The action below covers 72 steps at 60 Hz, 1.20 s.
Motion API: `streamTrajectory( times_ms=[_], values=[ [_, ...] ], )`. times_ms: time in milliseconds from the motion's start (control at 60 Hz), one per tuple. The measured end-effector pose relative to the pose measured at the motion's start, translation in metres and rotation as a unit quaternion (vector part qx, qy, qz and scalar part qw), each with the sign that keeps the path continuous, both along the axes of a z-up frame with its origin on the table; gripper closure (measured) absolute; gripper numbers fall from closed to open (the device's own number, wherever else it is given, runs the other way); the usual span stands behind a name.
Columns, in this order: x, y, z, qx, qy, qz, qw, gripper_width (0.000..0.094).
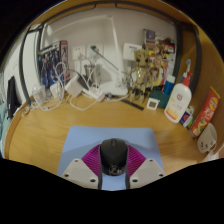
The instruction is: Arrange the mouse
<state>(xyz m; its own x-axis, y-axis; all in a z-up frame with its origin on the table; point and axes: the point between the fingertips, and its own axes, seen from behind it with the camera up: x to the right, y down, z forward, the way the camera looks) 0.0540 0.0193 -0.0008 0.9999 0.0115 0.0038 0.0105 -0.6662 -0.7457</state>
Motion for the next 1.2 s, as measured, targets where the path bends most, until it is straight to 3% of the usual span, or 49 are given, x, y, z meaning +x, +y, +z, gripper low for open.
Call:
streamTrajectory(
  times_ms=[217, 317, 467, 650, 933, 1200],
  values=[
    [-0.004, -0.005, -0.01, -0.003, 0.016, -0.006, 1.0, 0.044],
    [0.0, -0.009, -0.009, -0.012, 0.008, -0.002, 1.0, 0.006],
    [0.004, -0.027, 0.009, -0.025, -0.001, -0.006, 1.0, 0.0079],
    [-0.007, -0.052, 0.08, -0.016, 0.015, -0.004, 1.0, 0.0081],
    [-0.028, -0.071, 0.214, 0.04, -0.005, 0.01, 0.999, 0.0079],
    [-0.054, -0.09, 0.273, 0.076, -0.001, 0.022, 0.997, 0.0078]
  ],
)
